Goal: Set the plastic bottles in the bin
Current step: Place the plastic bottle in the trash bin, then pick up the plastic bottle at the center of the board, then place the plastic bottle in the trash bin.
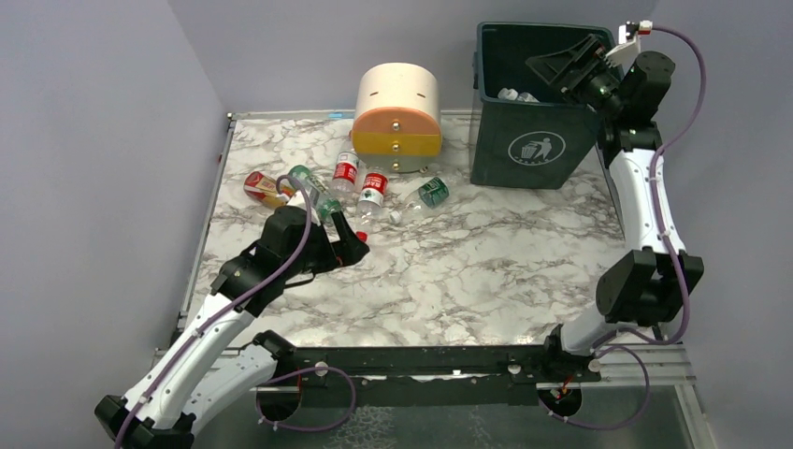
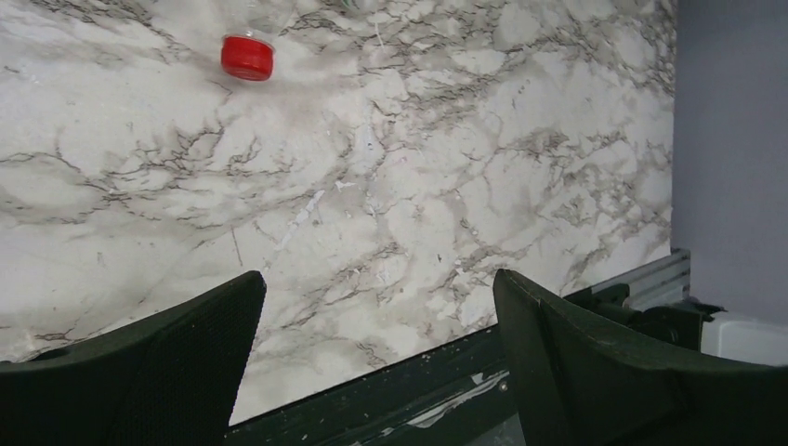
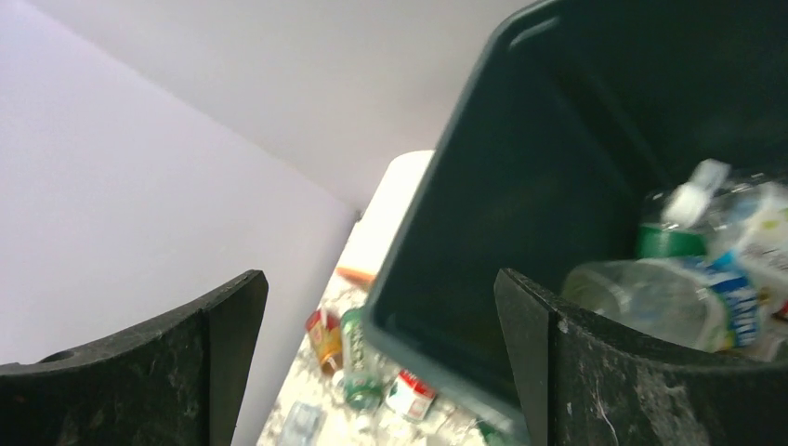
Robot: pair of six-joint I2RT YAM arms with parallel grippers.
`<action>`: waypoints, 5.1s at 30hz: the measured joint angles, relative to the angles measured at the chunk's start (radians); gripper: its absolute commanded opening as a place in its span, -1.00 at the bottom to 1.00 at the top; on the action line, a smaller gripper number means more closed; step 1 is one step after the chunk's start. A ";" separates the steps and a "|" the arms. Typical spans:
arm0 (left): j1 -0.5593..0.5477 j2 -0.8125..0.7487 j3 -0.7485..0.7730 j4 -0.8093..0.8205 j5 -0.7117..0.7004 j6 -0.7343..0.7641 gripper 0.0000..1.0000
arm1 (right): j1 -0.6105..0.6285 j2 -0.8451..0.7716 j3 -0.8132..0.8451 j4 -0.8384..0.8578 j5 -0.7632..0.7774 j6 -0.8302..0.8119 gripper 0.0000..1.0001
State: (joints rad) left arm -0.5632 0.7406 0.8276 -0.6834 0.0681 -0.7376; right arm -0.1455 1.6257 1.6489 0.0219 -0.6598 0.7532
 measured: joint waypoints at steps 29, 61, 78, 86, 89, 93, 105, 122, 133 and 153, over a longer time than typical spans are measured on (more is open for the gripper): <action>0.537 0.530 0.184 -0.023 -0.135 0.381 0.98 | 0.323 -0.425 -0.723 0.047 -0.149 -0.055 0.92; 0.723 0.801 0.126 0.069 -0.229 0.513 0.98 | 0.323 -0.573 -0.931 0.142 -0.282 -0.047 0.94; 0.723 0.759 0.064 0.061 -0.165 0.480 0.73 | 0.323 -0.595 -0.970 0.149 -0.299 -0.043 0.94; 0.723 0.759 0.064 0.053 -0.144 0.461 0.36 | 0.323 -0.603 -0.974 0.149 -0.299 -0.043 0.94; 0.723 0.759 0.064 0.053 -0.131 0.452 0.17 | 0.323 -0.603 -0.974 0.149 -0.299 -0.043 0.94; 0.723 0.758 0.064 0.055 -0.114 0.442 0.04 | 0.323 -0.603 -0.974 0.149 -0.299 -0.043 0.94; 0.720 0.681 0.087 0.047 0.069 0.404 -0.01 | 0.323 -0.578 -0.977 0.148 -0.300 -0.040 0.94; 0.544 0.402 0.144 0.072 0.399 0.245 -0.01 | 0.372 -0.613 -1.045 0.114 -0.291 -0.038 0.97; 0.402 0.135 -0.092 0.166 0.468 0.099 0.00 | 0.527 -0.632 -1.109 0.089 -0.222 -0.049 0.99; 0.397 0.051 -0.170 0.247 0.526 0.027 0.00 | 0.669 -0.545 -1.154 0.149 -0.128 -0.058 0.99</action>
State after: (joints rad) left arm -0.1661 0.7918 0.6579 -0.4362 0.5941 -0.7101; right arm 0.5232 1.0809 0.4946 0.1711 -0.7879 0.6949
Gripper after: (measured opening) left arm 0.570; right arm 0.995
